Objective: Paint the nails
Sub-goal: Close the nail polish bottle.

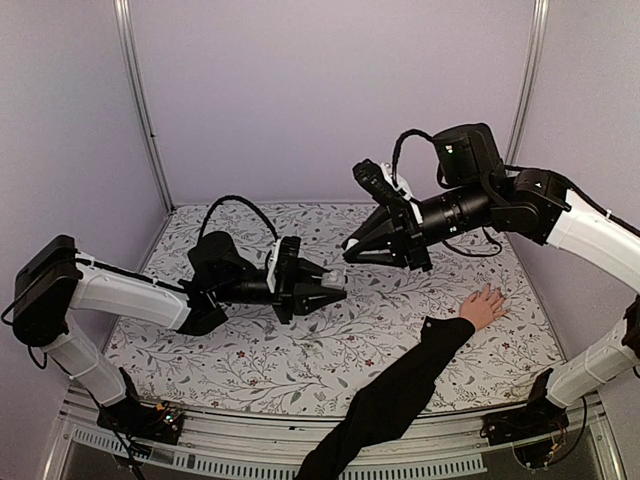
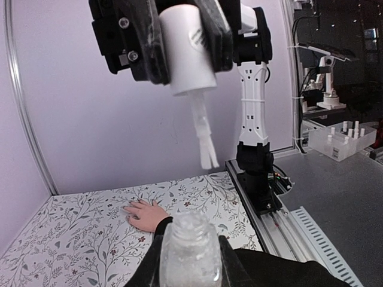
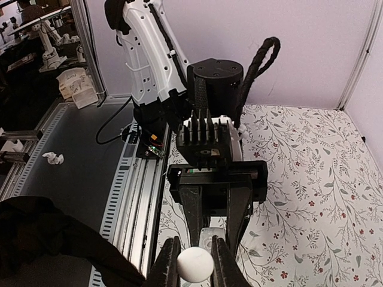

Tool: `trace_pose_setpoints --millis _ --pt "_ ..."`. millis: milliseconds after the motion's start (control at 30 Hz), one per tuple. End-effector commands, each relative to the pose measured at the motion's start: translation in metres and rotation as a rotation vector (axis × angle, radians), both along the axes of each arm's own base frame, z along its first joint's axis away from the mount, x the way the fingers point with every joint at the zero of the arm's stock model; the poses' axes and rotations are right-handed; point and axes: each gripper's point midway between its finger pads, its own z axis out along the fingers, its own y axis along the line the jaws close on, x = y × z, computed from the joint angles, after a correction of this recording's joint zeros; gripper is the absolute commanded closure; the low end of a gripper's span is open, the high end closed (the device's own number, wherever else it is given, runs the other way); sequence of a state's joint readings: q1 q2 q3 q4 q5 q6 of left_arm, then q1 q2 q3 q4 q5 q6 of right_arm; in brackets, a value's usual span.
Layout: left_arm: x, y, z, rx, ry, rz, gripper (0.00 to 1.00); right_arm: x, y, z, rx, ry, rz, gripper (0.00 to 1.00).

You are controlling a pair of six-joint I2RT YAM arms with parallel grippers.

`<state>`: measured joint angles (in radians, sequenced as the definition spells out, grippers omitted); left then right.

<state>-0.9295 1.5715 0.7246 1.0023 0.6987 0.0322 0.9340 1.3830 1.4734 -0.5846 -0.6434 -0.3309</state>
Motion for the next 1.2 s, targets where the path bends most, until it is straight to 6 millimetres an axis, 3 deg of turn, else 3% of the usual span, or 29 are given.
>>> trace_pose_setpoints --millis 0,733,1167 --pt "-0.002 -0.006 0.009 -0.029 -0.013 -0.013 1.00 0.003 0.006 0.008 0.004 -0.046 -0.008 1.00" --pt "-0.001 -0.010 0.007 -0.021 0.001 -0.024 1.00 0.015 0.014 -0.010 -0.047 -0.074 -0.059 1.00" --pt "0.002 -0.011 0.005 -0.016 0.016 -0.014 1.00 0.011 0.013 -0.020 -0.065 -0.069 -0.041 1.00"
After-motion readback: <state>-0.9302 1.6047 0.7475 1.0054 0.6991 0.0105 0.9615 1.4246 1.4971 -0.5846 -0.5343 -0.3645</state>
